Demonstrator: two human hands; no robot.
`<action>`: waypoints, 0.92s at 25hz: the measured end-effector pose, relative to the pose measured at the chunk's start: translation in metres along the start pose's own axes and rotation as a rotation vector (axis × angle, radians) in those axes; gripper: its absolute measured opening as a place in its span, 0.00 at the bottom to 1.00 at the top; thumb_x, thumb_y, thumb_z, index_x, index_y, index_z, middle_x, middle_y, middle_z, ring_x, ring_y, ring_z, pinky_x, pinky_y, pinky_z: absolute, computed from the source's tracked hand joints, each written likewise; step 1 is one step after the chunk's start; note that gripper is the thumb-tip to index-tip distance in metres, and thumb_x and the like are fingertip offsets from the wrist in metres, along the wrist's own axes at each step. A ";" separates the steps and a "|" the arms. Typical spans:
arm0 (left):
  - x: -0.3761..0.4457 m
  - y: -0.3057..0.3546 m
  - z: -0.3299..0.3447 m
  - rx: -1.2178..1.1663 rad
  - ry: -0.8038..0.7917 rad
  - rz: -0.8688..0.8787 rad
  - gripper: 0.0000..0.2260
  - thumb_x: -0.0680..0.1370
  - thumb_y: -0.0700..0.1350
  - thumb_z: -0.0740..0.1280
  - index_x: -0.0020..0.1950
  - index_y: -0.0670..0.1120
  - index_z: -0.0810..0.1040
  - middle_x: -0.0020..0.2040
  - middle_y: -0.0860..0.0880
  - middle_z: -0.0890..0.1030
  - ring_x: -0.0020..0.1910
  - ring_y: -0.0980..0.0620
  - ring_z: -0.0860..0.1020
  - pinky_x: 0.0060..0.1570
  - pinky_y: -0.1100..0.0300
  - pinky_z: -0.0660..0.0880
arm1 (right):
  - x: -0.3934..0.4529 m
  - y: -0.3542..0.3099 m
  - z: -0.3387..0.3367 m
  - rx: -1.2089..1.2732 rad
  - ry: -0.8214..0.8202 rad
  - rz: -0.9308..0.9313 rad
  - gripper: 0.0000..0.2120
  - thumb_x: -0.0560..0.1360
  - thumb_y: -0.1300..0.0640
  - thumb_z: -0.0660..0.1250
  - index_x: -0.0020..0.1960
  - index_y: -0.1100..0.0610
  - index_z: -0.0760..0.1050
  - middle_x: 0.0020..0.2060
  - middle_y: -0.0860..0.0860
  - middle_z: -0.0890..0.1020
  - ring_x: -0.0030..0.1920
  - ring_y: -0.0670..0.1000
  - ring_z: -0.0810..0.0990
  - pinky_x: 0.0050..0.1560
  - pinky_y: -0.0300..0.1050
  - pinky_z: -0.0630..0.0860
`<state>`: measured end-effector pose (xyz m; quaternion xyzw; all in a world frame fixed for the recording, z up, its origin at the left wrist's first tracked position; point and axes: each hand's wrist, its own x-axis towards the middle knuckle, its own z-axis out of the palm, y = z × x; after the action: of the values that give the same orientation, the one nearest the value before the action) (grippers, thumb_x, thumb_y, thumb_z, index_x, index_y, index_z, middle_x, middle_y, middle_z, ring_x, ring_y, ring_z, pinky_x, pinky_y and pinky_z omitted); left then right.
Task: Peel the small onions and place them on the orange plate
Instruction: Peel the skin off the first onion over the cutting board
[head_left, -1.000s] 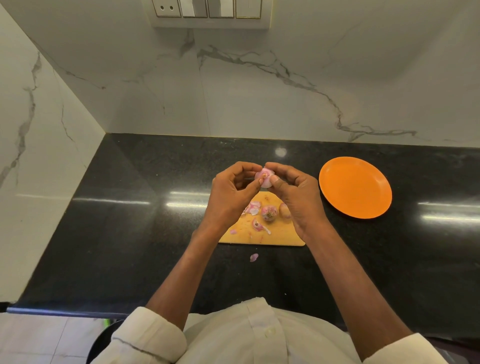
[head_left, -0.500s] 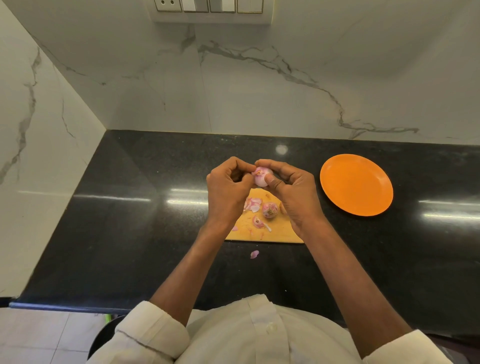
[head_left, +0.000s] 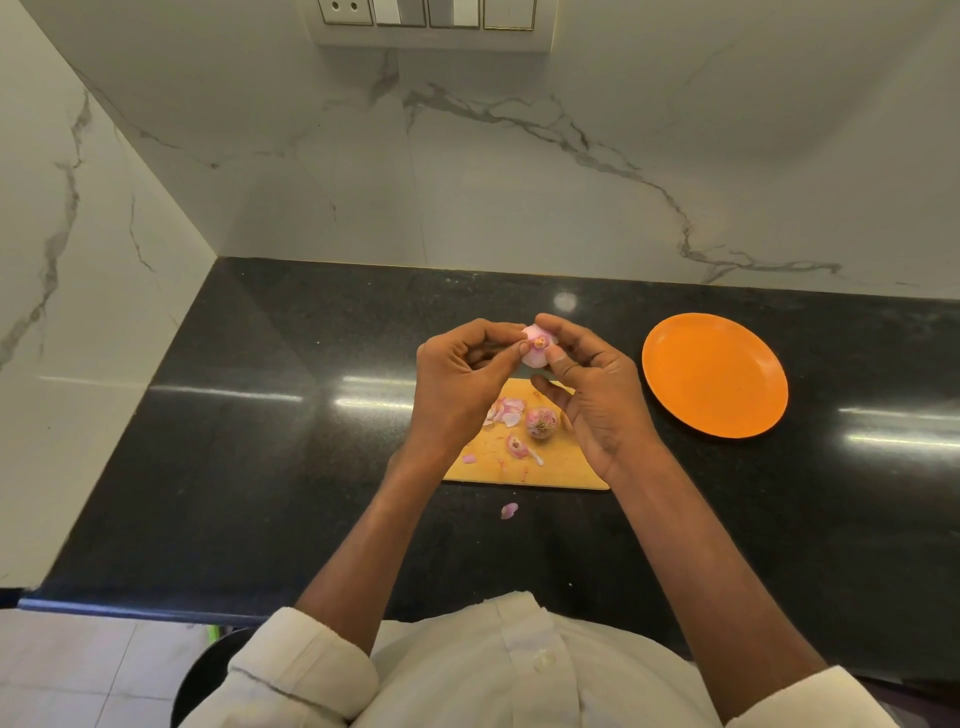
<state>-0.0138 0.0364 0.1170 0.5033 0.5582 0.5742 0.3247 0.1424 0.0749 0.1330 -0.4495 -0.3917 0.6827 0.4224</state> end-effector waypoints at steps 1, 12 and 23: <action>-0.001 0.000 0.001 0.057 0.002 0.035 0.10 0.80 0.42 0.76 0.58 0.39 0.85 0.54 0.46 0.88 0.53 0.51 0.88 0.56 0.51 0.86 | 0.000 -0.001 0.000 0.001 -0.007 0.029 0.13 0.82 0.61 0.68 0.64 0.53 0.84 0.61 0.49 0.86 0.63 0.52 0.84 0.61 0.53 0.82; -0.006 -0.001 0.017 0.209 0.117 0.160 0.08 0.80 0.41 0.77 0.54 0.39 0.82 0.55 0.48 0.88 0.54 0.55 0.87 0.54 0.55 0.85 | -0.003 -0.002 0.002 0.082 0.025 0.003 0.15 0.78 0.66 0.72 0.63 0.58 0.83 0.61 0.53 0.86 0.62 0.53 0.86 0.61 0.54 0.83; -0.005 0.003 0.013 -0.034 0.010 -0.059 0.17 0.78 0.41 0.78 0.66 0.43 0.84 0.58 0.48 0.87 0.58 0.52 0.86 0.59 0.57 0.83 | -0.001 -0.003 -0.007 0.221 -0.009 0.030 0.15 0.81 0.68 0.67 0.66 0.61 0.82 0.63 0.57 0.85 0.64 0.57 0.85 0.63 0.52 0.83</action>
<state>0.0003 0.0355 0.1175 0.4783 0.5646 0.5762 0.3472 0.1496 0.0755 0.1338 -0.4029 -0.3093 0.7299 0.4575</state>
